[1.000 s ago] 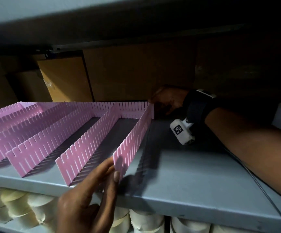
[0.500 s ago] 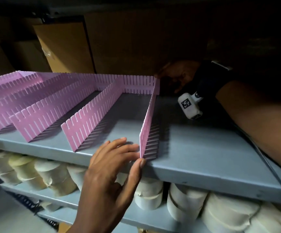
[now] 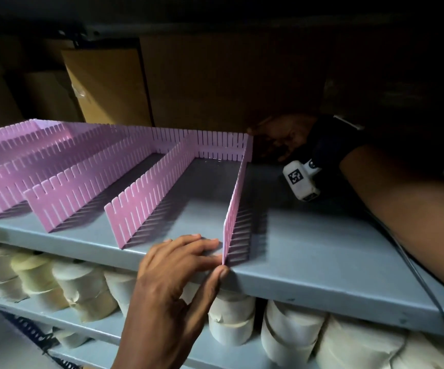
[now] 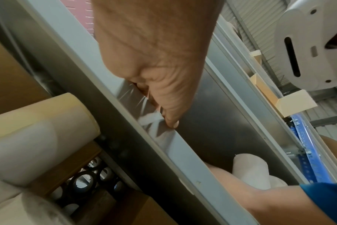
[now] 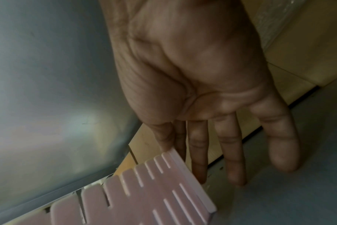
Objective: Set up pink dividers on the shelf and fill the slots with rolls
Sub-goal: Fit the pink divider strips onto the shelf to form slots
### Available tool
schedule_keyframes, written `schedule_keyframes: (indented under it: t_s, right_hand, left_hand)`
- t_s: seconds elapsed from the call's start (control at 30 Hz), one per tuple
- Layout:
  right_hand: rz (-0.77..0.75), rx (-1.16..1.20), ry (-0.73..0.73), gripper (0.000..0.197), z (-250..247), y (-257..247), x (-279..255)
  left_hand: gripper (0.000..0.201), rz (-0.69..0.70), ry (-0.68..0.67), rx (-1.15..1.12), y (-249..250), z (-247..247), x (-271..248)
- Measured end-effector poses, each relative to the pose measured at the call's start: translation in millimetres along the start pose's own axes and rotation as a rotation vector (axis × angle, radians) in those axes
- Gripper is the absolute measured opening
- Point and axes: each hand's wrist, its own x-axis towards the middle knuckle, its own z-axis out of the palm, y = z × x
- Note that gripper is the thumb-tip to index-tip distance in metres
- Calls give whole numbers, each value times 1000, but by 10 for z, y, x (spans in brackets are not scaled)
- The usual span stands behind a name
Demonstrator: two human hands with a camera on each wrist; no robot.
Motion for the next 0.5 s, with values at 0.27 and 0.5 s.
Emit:
schedule_keyframes:
  t_s: [0.27, 0.5]
  right_hand:
    - [-4, -31, -77, 43, -44, 42, 66]
    - [6, -51, -66, 53, 4, 3, 8]
  left_hand:
    - [37, -82, -297, 150, -44, -47, 146]
    - [18, -34, -31, 19, 54, -31, 18]
